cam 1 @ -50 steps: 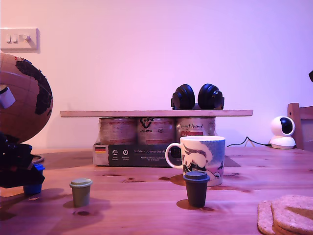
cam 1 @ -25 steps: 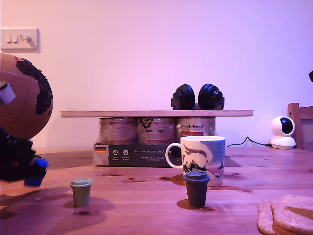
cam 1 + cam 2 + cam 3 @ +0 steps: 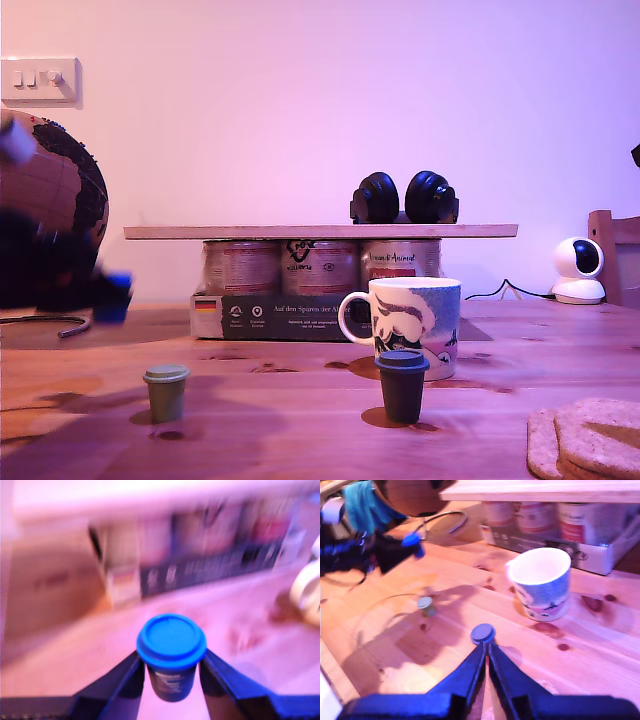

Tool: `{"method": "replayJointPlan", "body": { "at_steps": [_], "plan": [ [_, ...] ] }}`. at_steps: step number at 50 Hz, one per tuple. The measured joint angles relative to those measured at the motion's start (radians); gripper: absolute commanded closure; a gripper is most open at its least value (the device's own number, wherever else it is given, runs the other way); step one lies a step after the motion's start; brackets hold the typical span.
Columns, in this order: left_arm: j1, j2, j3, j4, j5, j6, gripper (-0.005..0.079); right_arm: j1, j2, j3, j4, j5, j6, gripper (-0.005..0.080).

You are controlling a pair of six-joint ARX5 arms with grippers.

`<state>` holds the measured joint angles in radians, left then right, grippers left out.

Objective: Pick up the blue coffee capsule and place it on the shelf behind you

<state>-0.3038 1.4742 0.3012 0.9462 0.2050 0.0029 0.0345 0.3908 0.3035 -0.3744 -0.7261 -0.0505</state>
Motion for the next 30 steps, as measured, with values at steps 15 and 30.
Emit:
{"method": "replayJointPlan", "body": {
  "at_steps": [15,30],
  "plan": [
    [-0.017,-0.008,0.206,-0.112,0.000,0.000,0.0457,0.000,0.000,0.000,0.083,0.003,-0.001,0.0765],
    [-0.017,-0.008,0.368,-0.252,0.000,0.028,0.0457,0.000,0.000,0.000,0.251,0.029,-0.026,0.0764]
  ]
}}
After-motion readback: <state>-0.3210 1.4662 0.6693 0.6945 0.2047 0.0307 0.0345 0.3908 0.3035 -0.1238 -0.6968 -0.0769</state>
